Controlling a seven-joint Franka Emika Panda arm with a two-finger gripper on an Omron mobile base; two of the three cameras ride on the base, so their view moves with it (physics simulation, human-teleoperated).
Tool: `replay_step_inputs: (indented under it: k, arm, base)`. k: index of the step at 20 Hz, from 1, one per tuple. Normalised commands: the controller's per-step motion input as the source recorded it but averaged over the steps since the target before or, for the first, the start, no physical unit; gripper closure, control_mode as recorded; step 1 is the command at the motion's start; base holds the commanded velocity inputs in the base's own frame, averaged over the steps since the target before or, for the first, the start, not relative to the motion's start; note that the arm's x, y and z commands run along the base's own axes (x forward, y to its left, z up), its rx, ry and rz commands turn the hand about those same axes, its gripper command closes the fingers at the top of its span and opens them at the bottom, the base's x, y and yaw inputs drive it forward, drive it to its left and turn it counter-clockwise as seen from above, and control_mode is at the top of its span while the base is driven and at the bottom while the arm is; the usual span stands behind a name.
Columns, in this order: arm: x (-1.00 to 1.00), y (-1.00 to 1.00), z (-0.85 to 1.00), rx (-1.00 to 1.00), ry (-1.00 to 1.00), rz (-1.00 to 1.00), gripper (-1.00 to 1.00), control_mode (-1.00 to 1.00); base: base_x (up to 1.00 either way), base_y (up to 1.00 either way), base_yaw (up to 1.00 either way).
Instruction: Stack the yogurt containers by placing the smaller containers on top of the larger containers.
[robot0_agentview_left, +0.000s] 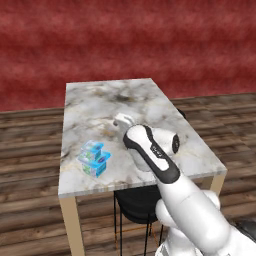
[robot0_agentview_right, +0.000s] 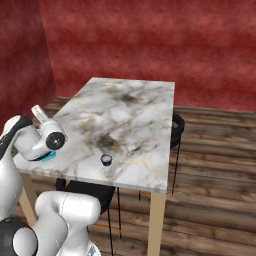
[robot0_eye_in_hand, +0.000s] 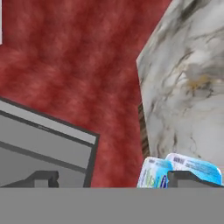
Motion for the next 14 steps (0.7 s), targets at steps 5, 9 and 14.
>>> replay_step_inputs:
  k: [5, 9, 14]
  arm:
    - [-0.61, -0.54, 0.68, 0.00, 0.27, 0.00, -1.00, -1.00]
    - [-0.63, -0.53, 0.65, 0.00, 0.32, 0.00, -1.00, -1.00]
    - [-0.55, -0.49, 0.60, 0.00, 0.39, 0.00, -1.00, -1.00]
  base:
    - [0.00, 0.00, 0.00]
    - [0.00, 0.00, 0.00]
    - [0.00, 0.00, 0.00]
